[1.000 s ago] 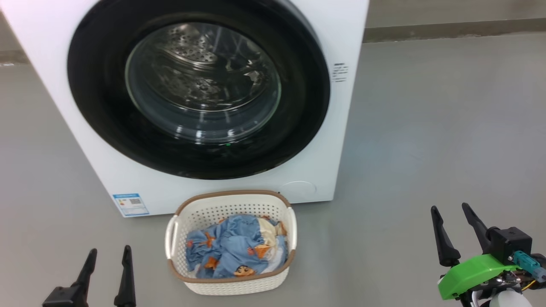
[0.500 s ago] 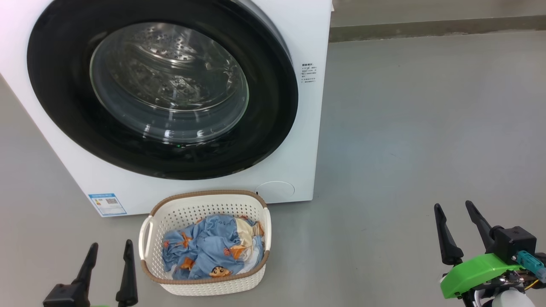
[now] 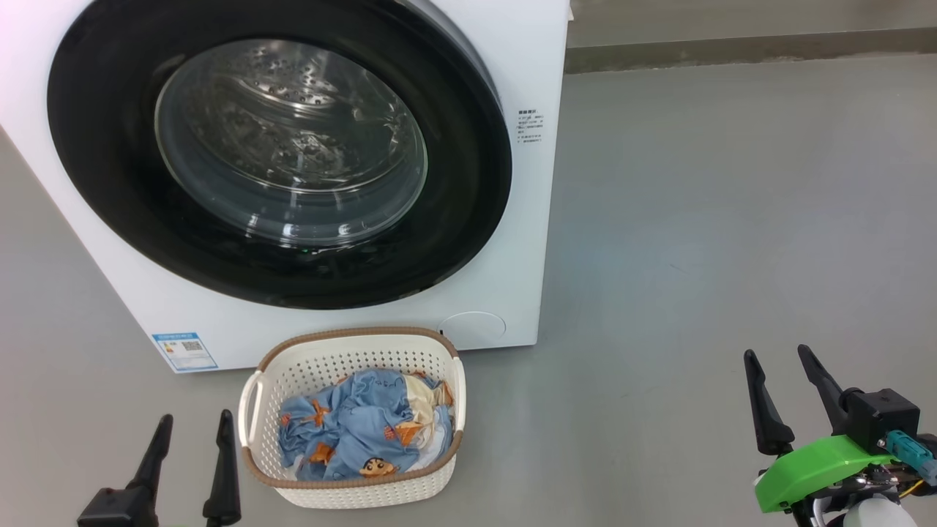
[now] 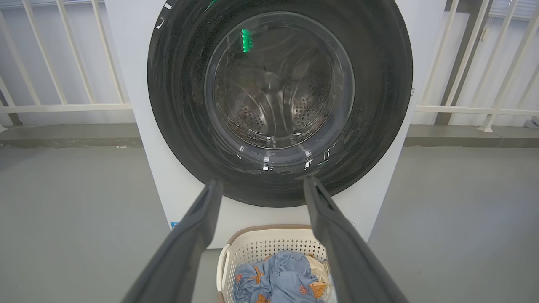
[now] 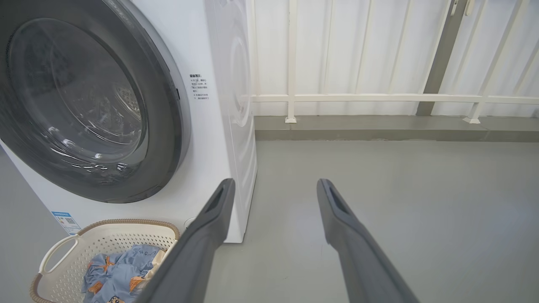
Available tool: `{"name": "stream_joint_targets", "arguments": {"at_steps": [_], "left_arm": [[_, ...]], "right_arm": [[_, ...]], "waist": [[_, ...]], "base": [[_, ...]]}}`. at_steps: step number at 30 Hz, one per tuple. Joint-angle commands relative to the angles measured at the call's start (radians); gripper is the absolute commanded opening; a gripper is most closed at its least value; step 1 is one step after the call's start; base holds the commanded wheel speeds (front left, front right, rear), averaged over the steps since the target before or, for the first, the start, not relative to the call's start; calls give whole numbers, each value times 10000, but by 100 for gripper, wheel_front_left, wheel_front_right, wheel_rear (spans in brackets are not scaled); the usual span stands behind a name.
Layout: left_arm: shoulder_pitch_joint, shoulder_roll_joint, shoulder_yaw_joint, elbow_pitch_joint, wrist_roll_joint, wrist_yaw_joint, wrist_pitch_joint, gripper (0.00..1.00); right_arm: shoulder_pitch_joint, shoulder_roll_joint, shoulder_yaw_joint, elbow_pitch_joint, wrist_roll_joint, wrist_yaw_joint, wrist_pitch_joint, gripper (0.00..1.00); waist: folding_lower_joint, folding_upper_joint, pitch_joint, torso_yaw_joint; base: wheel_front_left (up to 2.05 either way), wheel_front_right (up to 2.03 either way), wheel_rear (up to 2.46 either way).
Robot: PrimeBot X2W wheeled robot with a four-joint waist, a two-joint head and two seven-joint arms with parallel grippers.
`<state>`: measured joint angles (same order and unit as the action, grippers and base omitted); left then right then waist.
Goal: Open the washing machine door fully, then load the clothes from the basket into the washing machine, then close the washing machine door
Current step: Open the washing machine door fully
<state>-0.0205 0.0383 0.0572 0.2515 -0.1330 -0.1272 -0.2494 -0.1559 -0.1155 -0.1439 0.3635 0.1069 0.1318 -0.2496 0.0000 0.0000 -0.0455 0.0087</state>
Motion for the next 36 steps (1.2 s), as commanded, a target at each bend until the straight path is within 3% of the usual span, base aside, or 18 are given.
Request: {"name": "stream_joint_targets", "arguments": {"at_steps": [1,11,19,28,36], "left_arm": [[-142,142,261,-326,137,-28,-124,100],[-63,130,212,-340,158,-30,-124,100],[35,124,99,-441,180,-30,-124,100],[-20,122,-71,-519,136,-26,-124,100],[-122,121,-43,-606,155,-27,-124,100]], "right_arm": [[-144,-47,234,-252,-23,-11,-122,100],[-200,-44,200,-345,220,-11,-122,100],[-819,46,39,-491,1300,-11,-122,100],[-2143,-58,-359,-254,3877,-11,127,100],[-3261,170,-1050,100,6606,-11,1097,100]], "waist": [[0,0,-9,3],[0,0,17,25],[0,0,130,74],[0,0,382,285],[0,0,836,527]], "base": [[0,0,0],[0,0,0],[0,0,0],[0,0,0],[0,0,0]]}}
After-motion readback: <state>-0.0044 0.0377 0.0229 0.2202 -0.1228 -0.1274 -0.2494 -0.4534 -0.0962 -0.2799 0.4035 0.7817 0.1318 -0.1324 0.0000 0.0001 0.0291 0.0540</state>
